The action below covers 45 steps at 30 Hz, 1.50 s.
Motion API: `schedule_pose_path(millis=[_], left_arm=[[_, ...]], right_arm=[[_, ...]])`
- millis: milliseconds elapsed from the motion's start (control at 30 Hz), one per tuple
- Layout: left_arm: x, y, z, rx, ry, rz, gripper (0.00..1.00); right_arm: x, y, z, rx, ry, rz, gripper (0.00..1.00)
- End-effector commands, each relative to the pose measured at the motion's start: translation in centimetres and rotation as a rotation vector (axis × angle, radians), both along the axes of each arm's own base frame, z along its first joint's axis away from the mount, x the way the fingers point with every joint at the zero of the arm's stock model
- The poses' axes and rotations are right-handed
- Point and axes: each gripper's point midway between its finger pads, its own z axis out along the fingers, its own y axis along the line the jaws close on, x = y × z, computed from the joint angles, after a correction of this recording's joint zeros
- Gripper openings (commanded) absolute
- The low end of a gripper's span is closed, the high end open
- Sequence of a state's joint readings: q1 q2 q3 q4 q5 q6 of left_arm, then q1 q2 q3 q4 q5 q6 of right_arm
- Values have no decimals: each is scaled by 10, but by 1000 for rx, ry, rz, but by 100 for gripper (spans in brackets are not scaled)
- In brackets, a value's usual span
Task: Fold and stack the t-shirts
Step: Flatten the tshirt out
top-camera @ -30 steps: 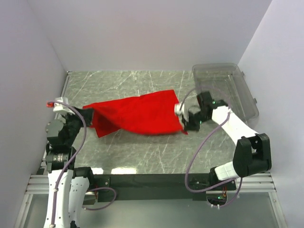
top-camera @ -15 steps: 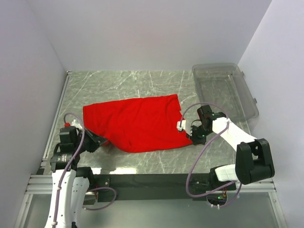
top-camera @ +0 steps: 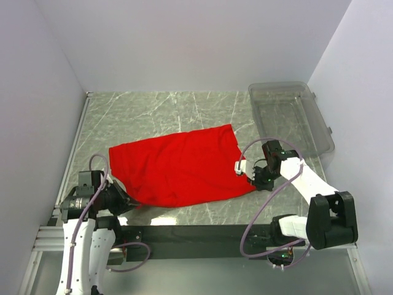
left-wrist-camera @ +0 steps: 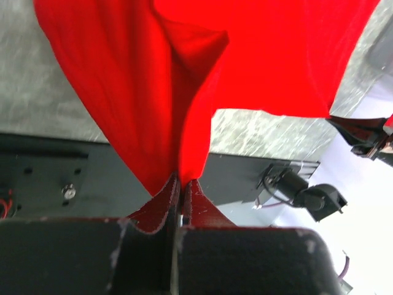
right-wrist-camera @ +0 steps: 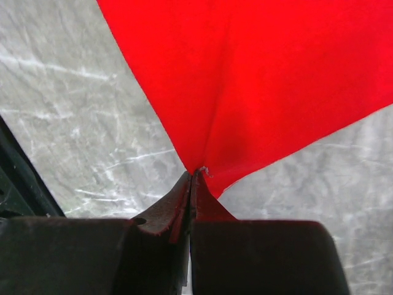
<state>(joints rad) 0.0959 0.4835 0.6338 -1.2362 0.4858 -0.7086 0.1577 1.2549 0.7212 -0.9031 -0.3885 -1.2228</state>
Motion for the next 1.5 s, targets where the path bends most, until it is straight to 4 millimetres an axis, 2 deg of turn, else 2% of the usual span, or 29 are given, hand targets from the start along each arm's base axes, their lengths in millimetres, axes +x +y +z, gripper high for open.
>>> schedule_pose_path(millis=[0,100,233,267,300,400,433,500,533,600,633,667,700,767,800,833,867,900,933,967,1000,1033,1067,1133,1167,1233,1267,1300,1467], left_arm=[[-26,-4,3,-10,70,-29,1],[-25,-3,-4,-4,94,-39,1],[-14,1,18,31,11,-52,11],[-13,3,22,44,-11,-60,23],[-13,3,27,49,-23,-66,31],[-11,-1,51,41,-103,-110,52],[-9,-3,64,39,-149,-123,56],[-8,-5,77,33,-192,-142,67],[-6,-5,86,38,-220,-146,69],[-2,1,90,77,-235,-136,72],[3,4,95,102,-255,-130,72],[8,10,96,128,-265,-105,72],[17,24,94,197,-270,-40,72],[50,36,98,211,-342,92,72],[64,41,97,209,-358,150,72],[78,48,79,216,-322,206,72],[105,52,88,186,-396,279,73],[118,54,83,170,-402,312,73],[131,59,59,174,-346,348,72],[152,64,62,184,-403,367,73],[161,71,53,212,-386,386,73],[175,77,36,245,-337,387,73],[188,89,36,303,-361,398,74],[210,99,23,344,-329,395,74],[216,101,21,365,-334,375,74],[235,111,17,408,-335,384,74],[240,115,13,431,-330,371,74],[244,119,9,448,-316,370,74],[258,123,-23,485,-229,302,74]], right_arm=[[-15,-8,-5,-24,34,25,0],[-12,-1,-4,9,52,8,4],[0,4,8,42,24,3,15],[2,6,11,55,17,6,19],[3,8,14,63,16,7,41],[11,17,39,139,7,4,60],[24,19,55,166,-35,-2,61],[36,27,71,219,-58,-19,63],[50,31,86,243,-91,-44,63],[74,42,96,305,-105,-96,63],[90,48,111,344,-115,-161,63],[104,54,110,372,-94,-213,63],[136,58,118,406,-168,-270,63],[170,67,128,436,-158,-456,63],[191,77,116,435,-152,-487,63],[211,78,124,414,-182,-564,64],[224,83,106,386,-155,-584,64],[239,89,103,377,-183,-607,64],[260,85,110,352,-229,-674,64],[270,87,83,305,-184,-692,64],[275,86,74,278,-154,-712,65],[294,89,88,296,-175,-732,65],[301,89,68,271,-140,-746,65],[318,91,71,283,-165,-760,65],[323,92,60,276,-152,-767,66],[335,95,62,276,-167,-772,65],[338,95,46,252,-144,-779,66],[342,94,50,243,-145,-783,66],[339,93,25,194,-104,-779,64]])
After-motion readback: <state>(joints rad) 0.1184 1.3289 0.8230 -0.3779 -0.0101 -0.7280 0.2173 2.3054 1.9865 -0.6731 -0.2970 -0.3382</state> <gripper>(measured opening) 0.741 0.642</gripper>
